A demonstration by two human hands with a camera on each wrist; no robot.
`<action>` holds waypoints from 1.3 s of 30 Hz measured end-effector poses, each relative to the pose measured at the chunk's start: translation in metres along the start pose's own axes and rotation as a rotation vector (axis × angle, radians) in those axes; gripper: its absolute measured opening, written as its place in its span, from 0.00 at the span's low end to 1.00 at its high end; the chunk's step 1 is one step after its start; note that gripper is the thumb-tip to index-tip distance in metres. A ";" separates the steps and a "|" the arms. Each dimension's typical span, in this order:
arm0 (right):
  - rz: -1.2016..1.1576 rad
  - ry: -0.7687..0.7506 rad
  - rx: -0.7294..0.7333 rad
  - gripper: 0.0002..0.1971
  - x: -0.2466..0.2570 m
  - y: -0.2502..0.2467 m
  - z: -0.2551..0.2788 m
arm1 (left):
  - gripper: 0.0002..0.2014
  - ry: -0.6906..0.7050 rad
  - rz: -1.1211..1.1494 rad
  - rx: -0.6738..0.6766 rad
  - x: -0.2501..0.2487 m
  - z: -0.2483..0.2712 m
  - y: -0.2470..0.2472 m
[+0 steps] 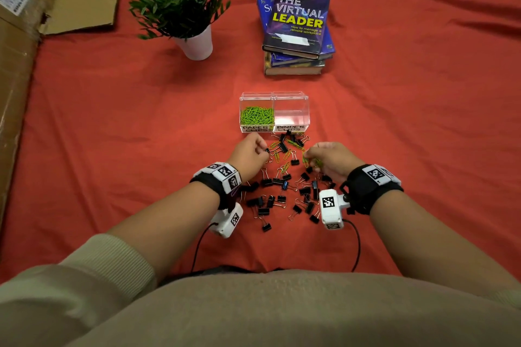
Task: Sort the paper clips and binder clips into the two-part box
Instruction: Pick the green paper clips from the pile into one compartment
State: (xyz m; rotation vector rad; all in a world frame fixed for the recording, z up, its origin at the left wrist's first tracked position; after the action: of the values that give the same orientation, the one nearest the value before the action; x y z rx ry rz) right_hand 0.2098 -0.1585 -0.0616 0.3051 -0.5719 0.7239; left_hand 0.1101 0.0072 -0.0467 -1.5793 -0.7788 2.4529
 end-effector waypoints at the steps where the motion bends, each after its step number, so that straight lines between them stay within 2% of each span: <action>1: -0.035 0.001 0.023 0.05 -0.001 0.002 0.000 | 0.08 -0.014 0.058 0.014 -0.001 -0.003 0.002; 2: -0.064 0.000 0.033 0.05 -0.002 0.004 -0.001 | 0.10 -0.030 0.102 0.023 -0.003 -0.006 0.004; 5: -0.144 0.014 0.039 0.13 -0.006 0.009 -0.004 | 0.12 -0.042 0.121 0.024 -0.005 -0.016 0.011; 7: -0.177 0.040 0.065 0.12 -0.008 0.014 -0.005 | 0.11 0.005 -0.005 0.054 -0.009 -0.021 0.017; 9: -0.128 0.060 0.062 0.09 -0.008 0.019 -0.008 | 0.09 0.126 -0.241 0.127 -0.018 -0.024 0.025; 12: 0.190 0.023 -0.060 0.07 -0.004 0.019 -0.011 | 0.10 0.327 -0.654 0.264 -0.022 -0.026 0.037; 15: 0.634 -0.120 -0.149 0.02 0.004 0.025 -0.012 | 0.13 0.354 -0.849 0.296 -0.013 -0.027 0.039; 17: 0.880 -0.210 -0.166 0.07 0.005 0.033 -0.012 | 0.13 0.348 -0.872 0.294 -0.009 -0.027 0.038; 20: 1.065 -0.287 -0.190 0.07 0.004 0.041 -0.011 | 0.12 0.338 -0.845 0.307 -0.007 -0.026 0.040; 23: 1.156 -0.279 -0.179 0.05 -0.002 0.045 -0.012 | 0.07 0.279 -0.631 0.246 -0.005 -0.024 0.034; 26: 1.026 -0.250 -0.163 0.05 -0.002 0.042 -0.009 | 0.03 0.162 -0.381 0.111 -0.001 -0.025 0.020; 28: 0.769 -0.157 -0.119 0.04 -0.003 0.033 -0.009 | 0.02 0.066 -0.234 0.045 0.006 -0.025 0.011; 30: 0.527 -0.055 -0.073 0.04 -0.004 0.022 -0.007 | 0.02 -0.011 -0.102 0.040 0.014 -0.026 0.009; 32: 0.272 -0.010 -0.013 0.01 0.000 0.013 -0.005 | 0.07 -0.058 0.018 0.051 0.017 -0.027 0.012; 33: 0.150 -0.009 0.021 0.02 0.005 0.011 -0.003 | 0.09 -0.068 0.038 0.045 0.016 -0.028 0.014; 35: 0.019 -0.012 0.039 0.09 0.013 0.004 -0.002 | 0.12 -0.076 0.008 0.022 0.013 -0.032 0.015; 37: 0.014 -0.019 0.013 0.13 0.020 -0.003 -0.005 | 0.13 -0.067 -0.073 0.006 0.007 -0.035 0.015; 39: 0.105 -0.040 -0.053 0.12 0.023 -0.006 -0.009 | 0.11 -0.036 -0.195 0.017 0.000 -0.038 0.017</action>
State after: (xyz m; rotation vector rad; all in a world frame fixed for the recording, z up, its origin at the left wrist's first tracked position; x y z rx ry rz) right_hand 0.2318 -0.1463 -0.0556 0.2421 -0.6475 0.8045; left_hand 0.1465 0.0058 -0.0671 -1.3850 -0.8706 2.3476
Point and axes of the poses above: each hand's wrist, its own z-axis away from the middle knuckle, its own y-axis out of the palm, x = y × z, the point moved 7 cm from there along -z, towards the middle knuckle, and after that the axes turned 8 degrees about y, right-handed, at the moved point
